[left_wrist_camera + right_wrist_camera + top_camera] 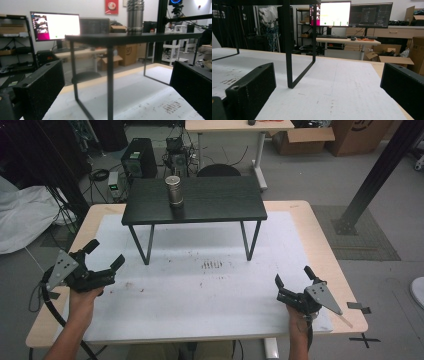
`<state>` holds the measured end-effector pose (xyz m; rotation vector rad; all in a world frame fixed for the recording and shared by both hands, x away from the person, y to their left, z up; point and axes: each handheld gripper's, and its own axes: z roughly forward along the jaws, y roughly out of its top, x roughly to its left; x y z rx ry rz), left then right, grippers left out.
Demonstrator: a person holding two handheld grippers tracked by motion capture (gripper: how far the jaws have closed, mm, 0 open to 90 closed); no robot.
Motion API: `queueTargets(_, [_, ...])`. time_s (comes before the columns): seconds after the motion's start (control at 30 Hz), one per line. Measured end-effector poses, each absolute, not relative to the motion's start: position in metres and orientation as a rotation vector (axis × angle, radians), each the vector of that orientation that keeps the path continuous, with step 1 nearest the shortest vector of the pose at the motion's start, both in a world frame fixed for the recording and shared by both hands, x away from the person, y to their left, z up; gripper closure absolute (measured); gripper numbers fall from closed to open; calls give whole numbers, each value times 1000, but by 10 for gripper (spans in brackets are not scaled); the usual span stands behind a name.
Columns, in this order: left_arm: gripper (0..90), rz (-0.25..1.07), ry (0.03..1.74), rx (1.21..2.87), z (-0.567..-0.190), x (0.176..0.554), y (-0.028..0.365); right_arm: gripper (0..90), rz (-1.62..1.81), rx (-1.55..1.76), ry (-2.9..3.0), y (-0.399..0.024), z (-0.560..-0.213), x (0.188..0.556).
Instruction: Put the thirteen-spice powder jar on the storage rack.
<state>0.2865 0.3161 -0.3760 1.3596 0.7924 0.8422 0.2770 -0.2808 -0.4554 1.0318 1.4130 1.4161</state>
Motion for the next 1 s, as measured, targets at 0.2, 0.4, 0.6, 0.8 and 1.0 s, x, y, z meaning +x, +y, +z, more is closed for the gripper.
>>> queueTargets(0.2, [3, 863, 827, 1364, -389, 279, 330, 0, 1415, 1034, 1415, -281, -455, 277])
queueTargets(0.4, [2, 871, 845, 1378, -400, 275, 336, 0, 1414, 1036, 1417, -281, -455, 277])
queueTargets(0.6, [3, 857, 855, 1402, -414, 274, 335, 0, 1413, 1036, 1418, -281, -455, 278])
queueTargets(0.8, [2, 838, 878, 1427, -429, 275, 333, 0, 1411, 1037, 1421, -281, -455, 278])
queueTargets(1.0, [2, 829, 890, 1425, -443, 273, 330, 0, 1409, 1034, 1422, -280, -455, 278])
